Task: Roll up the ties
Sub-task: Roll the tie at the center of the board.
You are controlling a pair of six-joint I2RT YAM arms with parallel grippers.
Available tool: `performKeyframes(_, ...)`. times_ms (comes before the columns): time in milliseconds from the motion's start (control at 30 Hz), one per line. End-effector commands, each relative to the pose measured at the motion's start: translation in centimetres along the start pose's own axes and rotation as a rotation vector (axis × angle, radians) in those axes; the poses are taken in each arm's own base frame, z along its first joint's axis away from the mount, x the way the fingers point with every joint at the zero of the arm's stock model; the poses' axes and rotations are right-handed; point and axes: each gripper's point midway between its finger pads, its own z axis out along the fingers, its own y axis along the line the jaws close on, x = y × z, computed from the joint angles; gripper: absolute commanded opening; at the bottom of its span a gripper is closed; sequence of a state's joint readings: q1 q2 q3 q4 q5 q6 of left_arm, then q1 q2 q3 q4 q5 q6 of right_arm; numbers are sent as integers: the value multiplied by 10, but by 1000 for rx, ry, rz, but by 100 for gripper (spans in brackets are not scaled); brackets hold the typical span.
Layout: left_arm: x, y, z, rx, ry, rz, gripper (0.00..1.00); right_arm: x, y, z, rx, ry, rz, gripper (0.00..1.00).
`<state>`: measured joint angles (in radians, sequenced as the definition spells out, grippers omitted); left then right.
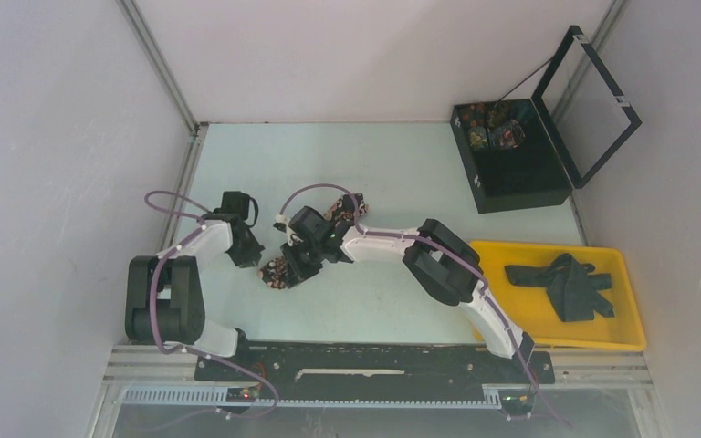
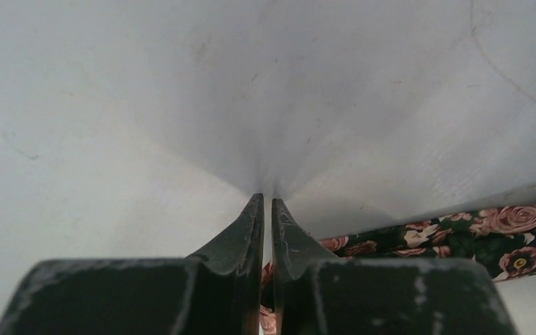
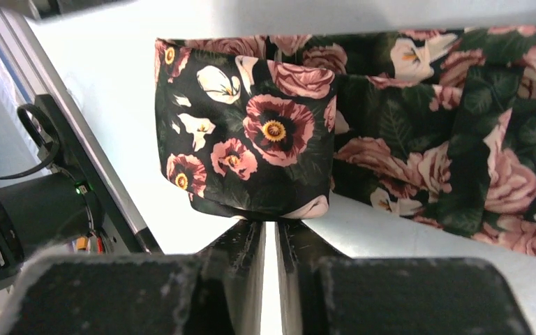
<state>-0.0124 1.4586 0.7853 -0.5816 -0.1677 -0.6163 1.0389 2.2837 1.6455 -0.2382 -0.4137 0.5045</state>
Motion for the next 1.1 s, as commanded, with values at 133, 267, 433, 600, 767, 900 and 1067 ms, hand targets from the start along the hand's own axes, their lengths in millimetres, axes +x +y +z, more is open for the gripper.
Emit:
performKeyframes(133, 23, 7, 1, 30, 33, -24, 12, -18, 6, 18, -8, -76, -11, 12)
performKeyframes(267, 31, 8, 0, 47, 36, -50, 12, -22, 12, 21, -10, -102, 19, 12)
performKeyframes(433, 33, 9, -2, 52, 28, -78, 12, -27, 11, 24, 29, -135, 106, 12)
performKeyframes(600, 33, 10, -6, 54, 12, -115, 14, -33, 9, 27, 54, -169, 209, 13)
performKeyframes(767, 33, 10, -6, 57, 13, -124, 15, -38, 13, 30, 39, -195, 218, 13)
performKeyframes(900, 24, 15, -12, 30, -27, -117, 20, -30, 18, 27, 3, -165, 181, 13)
performKeyframes(1067, 9, 21, -28, 5, -97, -133, 45, -18, 21, -1, -20, -155, 137, 16)
